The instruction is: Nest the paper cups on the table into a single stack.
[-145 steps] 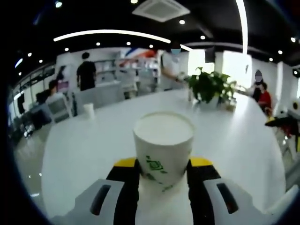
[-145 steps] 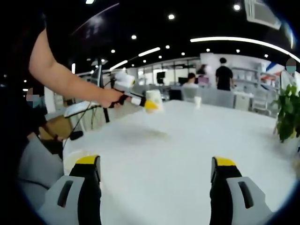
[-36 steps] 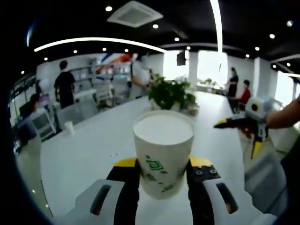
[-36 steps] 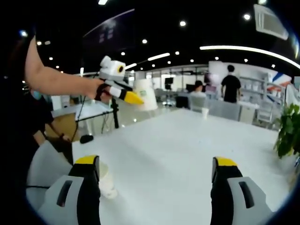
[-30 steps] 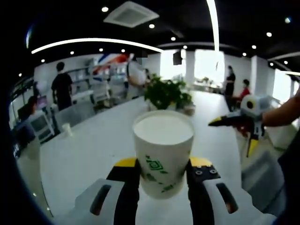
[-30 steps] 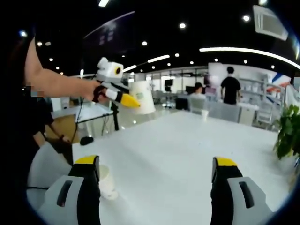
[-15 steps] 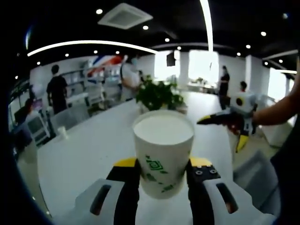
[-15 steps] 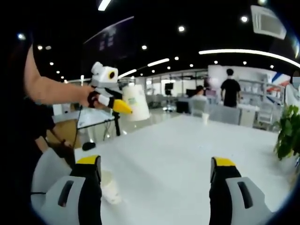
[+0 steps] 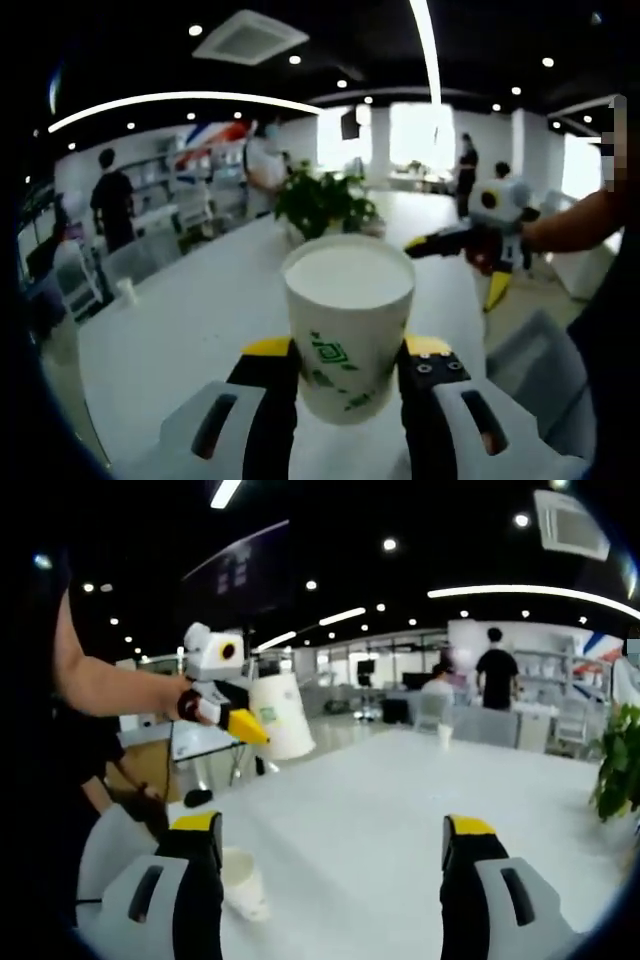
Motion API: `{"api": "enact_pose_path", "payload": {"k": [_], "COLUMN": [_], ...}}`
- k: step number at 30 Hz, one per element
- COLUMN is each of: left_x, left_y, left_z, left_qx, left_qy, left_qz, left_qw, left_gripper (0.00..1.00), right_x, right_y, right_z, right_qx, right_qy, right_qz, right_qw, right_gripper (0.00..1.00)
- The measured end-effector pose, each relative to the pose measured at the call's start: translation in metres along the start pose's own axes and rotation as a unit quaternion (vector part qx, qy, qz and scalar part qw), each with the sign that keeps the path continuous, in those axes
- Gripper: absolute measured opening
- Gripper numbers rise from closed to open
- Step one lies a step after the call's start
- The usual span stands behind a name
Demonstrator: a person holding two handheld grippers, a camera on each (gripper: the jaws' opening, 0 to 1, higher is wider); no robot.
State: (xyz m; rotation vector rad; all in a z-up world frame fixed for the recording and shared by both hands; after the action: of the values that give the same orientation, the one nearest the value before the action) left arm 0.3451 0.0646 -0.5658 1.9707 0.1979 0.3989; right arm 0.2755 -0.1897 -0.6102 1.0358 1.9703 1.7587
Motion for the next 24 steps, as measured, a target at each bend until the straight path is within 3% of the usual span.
{"api": "enact_pose_path", "payload": {"k": [16, 24], "left_x": [-0.026, -0.038], "left_y": [0.001, 0.010], "left_z": [-0.012, -0.013], "left_qx": [-0.018, -0.031], "left_qy": [-0.025, -0.029], "left_qz": [-0.021, -0.015], "left_qw": [0.9993, 0.9990], "left_gripper": [0.38, 0.38], "right_x": [0.008, 0.011], "right_y": [0.013, 0.015], "right_z": [0.007, 0.007], "right_qx": [-0.002, 0.002], "right_qy": [0.022, 0.031], "right_qz": [-0.009, -0.008], "right_qw": [0.9997, 0.9995], "right_gripper": [0.86, 0.84]}}
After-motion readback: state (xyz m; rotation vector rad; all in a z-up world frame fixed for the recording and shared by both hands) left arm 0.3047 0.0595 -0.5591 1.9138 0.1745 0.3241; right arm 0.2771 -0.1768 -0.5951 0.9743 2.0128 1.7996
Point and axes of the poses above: the point that each gripper's makers call its tool centre point, and the gripper's own axes: z roughly forward along the fingers, x roughly to its left, y roughly out of its top, the point moved 9 cm from there along -z, roughly backward along the fingers, and after that the axes turned 11 degrees about z, right-handed, at the moved point
